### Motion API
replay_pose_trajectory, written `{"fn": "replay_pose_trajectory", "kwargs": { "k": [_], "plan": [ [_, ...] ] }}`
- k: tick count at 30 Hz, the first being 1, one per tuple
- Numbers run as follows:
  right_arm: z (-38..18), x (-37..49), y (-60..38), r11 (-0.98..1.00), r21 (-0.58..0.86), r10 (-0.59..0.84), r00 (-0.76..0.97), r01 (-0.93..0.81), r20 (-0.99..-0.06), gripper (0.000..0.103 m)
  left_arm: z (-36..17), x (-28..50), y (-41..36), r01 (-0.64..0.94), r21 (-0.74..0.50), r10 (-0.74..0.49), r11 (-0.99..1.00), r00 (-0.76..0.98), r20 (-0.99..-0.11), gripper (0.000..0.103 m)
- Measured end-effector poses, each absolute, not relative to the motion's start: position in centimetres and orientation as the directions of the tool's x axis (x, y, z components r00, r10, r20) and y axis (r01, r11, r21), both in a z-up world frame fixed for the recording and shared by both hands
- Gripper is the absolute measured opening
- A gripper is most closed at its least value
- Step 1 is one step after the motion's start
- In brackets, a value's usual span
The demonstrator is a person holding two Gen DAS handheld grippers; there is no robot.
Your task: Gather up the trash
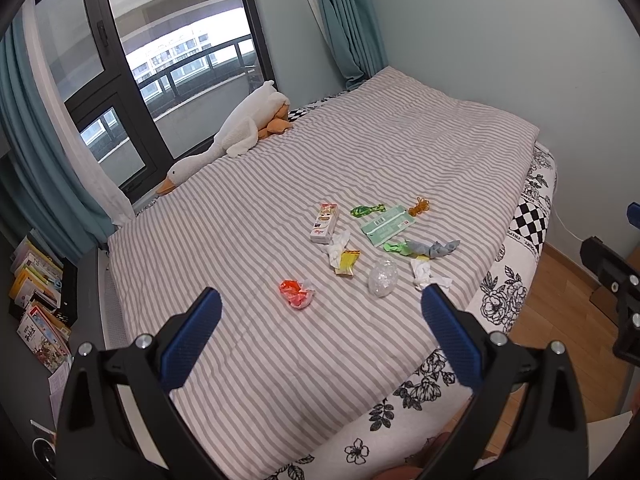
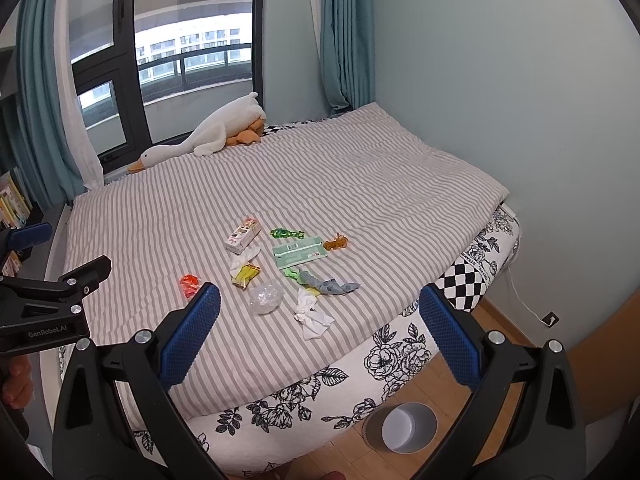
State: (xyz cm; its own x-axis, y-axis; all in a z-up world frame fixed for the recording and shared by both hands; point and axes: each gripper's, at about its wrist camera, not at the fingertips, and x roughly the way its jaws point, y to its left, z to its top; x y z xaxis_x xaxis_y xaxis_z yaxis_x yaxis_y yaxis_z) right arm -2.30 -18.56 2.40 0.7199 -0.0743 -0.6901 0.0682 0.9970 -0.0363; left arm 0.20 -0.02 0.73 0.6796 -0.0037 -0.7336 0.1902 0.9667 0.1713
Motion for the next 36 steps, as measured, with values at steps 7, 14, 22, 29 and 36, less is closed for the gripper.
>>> {"fn": "replay_pose_trajectory", "kwargs": {
  "k": [7, 14, 22, 29, 36],
  "plan": [
    [2.2, -2.3, -18.5, 0.997, -0.041, -0.076, 0.718, 0.066, -0.691, 0.096, 0.9, 0.2, -0.2, 0.192, 0.171, -0.005, 0.966, 0.679, -0.734, 0.099],
    [2.2, -2.5, -18.4, 0.997, -0.041, -0.074, 0.721, 0.063, -0.689, 0.096, 0.9, 0.2, -0.1, 0.191, 0.171, -0.005, 0.967, 0.68, -0.733, 0.099],
    [2.2, -2.3, -18.3, 0.998, -0.042, -0.07, 0.723, 0.056, -0.687, 0.096, 0.9, 0.2, -0.1, 0.189, 0.172, -0.003, 0.967, 0.681, -0.732, 0.099],
    [2.2, -2.3, -18.1, 0.998, -0.041, -0.069, 0.724, 0.056, -0.687, 0.096, 1.6, 0.5, -0.1, 0.186, 0.174, 0.001, 0.967, 0.68, -0.733, 0.099],
    [2.2, -2.2, -18.1, 0.998, -0.043, -0.069, 0.723, 0.054, -0.687, 0.096, 1.7, 0.9, 0.8, 0.182, 0.172, 0.003, 0.968, 0.678, -0.735, 0.099]
  ]
}}
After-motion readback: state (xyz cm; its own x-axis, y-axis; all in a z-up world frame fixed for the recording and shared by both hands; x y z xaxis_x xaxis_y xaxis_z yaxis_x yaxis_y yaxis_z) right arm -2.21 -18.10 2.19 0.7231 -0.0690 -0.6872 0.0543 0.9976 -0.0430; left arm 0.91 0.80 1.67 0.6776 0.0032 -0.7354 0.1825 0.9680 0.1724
